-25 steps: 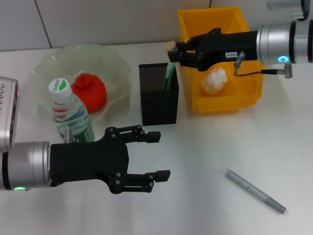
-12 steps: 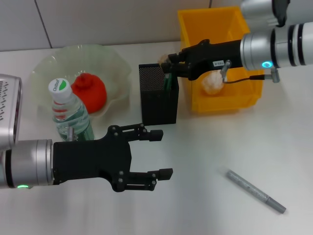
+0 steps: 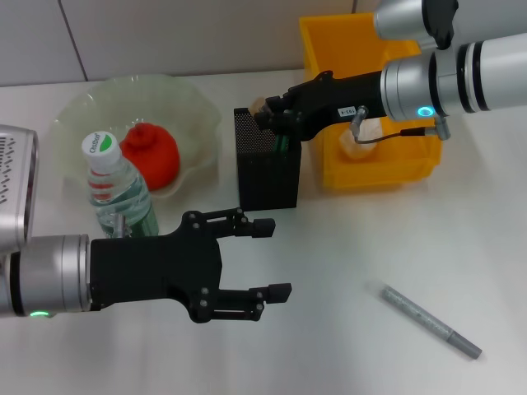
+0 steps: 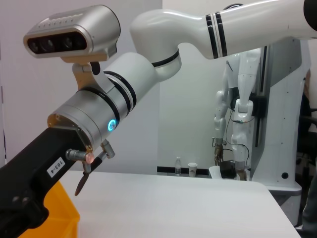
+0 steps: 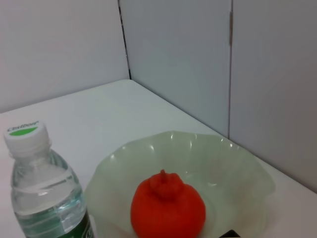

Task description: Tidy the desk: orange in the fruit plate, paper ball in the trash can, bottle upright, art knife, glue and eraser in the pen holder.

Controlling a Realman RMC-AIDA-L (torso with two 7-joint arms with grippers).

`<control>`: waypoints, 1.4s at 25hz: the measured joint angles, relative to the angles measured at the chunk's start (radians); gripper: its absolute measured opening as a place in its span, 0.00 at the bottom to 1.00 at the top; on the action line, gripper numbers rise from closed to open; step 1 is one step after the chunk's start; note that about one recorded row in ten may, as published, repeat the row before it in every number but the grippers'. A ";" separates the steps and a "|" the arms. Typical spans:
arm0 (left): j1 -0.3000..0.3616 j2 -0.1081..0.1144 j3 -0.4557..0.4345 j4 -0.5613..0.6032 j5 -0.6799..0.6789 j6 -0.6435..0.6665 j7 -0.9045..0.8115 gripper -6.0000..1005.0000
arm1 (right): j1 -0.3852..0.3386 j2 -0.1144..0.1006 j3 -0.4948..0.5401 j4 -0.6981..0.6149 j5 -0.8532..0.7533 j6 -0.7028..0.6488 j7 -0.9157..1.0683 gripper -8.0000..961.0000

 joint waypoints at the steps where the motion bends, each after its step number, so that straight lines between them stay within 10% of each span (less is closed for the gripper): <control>1: 0.000 0.000 0.000 0.000 0.000 0.000 0.000 0.78 | 0.000 0.000 0.000 0.000 0.000 0.000 0.000 0.28; 10: 0.006 0.001 0.000 0.000 0.000 0.000 0.001 0.78 | -0.009 0.011 -0.014 -0.027 0.000 -0.002 -0.007 0.30; 22: 0.003 0.001 0.000 0.000 0.000 0.000 0.001 0.78 | -0.047 0.013 -0.008 -0.087 0.004 -0.008 -0.010 0.62; 35: 0.001 -0.002 0.000 -0.001 0.000 0.000 0.001 0.78 | -0.203 0.039 -0.030 -0.355 0.010 -0.142 0.018 0.62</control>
